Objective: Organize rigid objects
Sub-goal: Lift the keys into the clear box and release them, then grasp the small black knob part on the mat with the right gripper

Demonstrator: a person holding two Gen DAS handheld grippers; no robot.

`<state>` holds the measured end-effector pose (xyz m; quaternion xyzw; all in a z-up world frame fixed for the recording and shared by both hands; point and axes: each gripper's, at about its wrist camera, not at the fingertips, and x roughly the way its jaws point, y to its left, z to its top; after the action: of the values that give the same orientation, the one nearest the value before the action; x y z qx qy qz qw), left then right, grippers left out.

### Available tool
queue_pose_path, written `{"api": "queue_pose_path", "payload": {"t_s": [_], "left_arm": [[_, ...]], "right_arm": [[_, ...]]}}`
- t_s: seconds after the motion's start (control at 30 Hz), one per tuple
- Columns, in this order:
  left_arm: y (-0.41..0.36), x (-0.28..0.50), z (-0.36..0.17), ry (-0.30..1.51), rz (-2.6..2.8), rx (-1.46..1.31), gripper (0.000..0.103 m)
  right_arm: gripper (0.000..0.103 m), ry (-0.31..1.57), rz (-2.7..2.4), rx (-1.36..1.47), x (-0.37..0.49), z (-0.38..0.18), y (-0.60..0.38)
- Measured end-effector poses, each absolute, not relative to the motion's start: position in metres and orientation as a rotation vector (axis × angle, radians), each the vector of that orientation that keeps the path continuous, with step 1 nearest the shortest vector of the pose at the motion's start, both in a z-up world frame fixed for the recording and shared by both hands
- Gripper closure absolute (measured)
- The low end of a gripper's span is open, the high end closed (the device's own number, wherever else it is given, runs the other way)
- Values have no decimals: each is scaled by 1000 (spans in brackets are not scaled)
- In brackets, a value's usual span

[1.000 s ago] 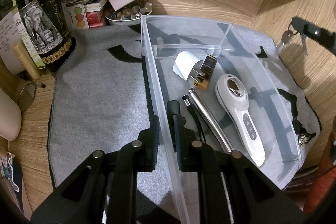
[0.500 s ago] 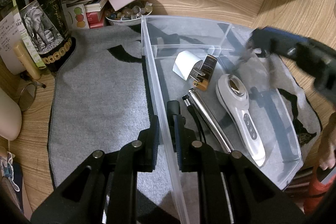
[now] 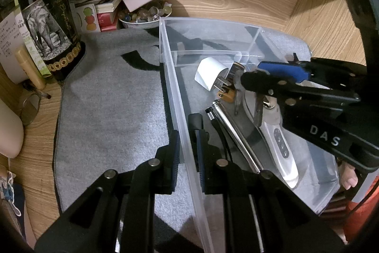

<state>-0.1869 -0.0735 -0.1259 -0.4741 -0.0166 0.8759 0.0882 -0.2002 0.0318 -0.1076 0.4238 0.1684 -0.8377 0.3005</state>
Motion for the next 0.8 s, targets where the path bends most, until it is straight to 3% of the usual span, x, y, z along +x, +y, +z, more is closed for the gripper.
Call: {"api": "queue_pose_path", "payload": {"t_s": [0.33, 0.53, 0.8], "left_arm": [[-74, -187, -127, -50, 2607, -1411, 90], [-74, -187, -127, -50, 2607, -1411, 90], [-74, -187, -127, -51, 2607, -1410, 90]], "right_arm": [[76, 454, -2223, 1134, -202, -107, 34], [57, 404, -2290, 1058, -197, -88, 50], [55, 317, -2438, 992, -201, -59, 96]]}}
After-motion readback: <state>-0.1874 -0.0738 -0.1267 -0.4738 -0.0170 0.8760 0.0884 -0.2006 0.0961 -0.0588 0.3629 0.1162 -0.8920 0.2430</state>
